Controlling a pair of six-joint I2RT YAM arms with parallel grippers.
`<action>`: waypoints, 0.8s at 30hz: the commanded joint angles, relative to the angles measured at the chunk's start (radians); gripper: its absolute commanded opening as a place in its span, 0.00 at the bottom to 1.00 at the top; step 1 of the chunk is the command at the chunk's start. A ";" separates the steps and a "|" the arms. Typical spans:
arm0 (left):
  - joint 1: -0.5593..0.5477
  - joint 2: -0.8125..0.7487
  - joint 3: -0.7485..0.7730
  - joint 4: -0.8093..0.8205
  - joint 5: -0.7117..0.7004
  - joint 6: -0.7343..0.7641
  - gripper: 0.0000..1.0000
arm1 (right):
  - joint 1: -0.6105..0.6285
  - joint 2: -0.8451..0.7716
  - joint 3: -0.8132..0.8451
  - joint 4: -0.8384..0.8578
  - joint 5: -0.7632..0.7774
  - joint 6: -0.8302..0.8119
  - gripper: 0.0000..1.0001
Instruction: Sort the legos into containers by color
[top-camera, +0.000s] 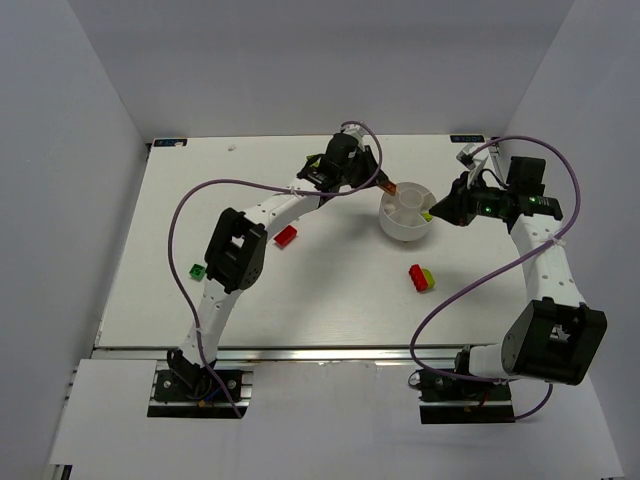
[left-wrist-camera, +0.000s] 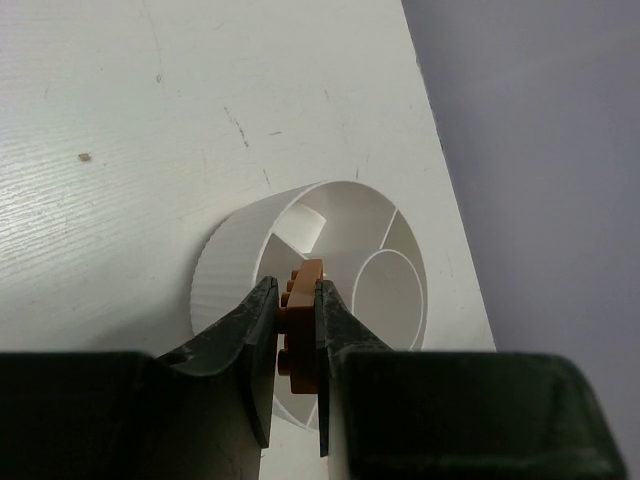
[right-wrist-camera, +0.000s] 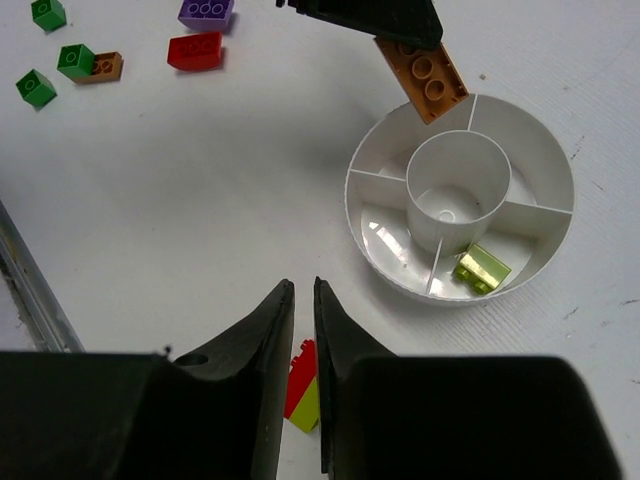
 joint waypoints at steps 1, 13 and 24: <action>-0.010 0.005 0.036 -0.016 0.016 -0.002 0.07 | -0.002 0.001 -0.002 0.023 -0.002 0.004 0.20; -0.032 0.024 0.062 -0.060 0.013 0.006 0.52 | -0.001 0.003 -0.002 0.019 0.016 -0.008 0.28; -0.032 -0.076 0.064 -0.100 -0.045 0.053 0.51 | 0.013 0.012 -0.004 -0.102 0.058 -0.144 0.44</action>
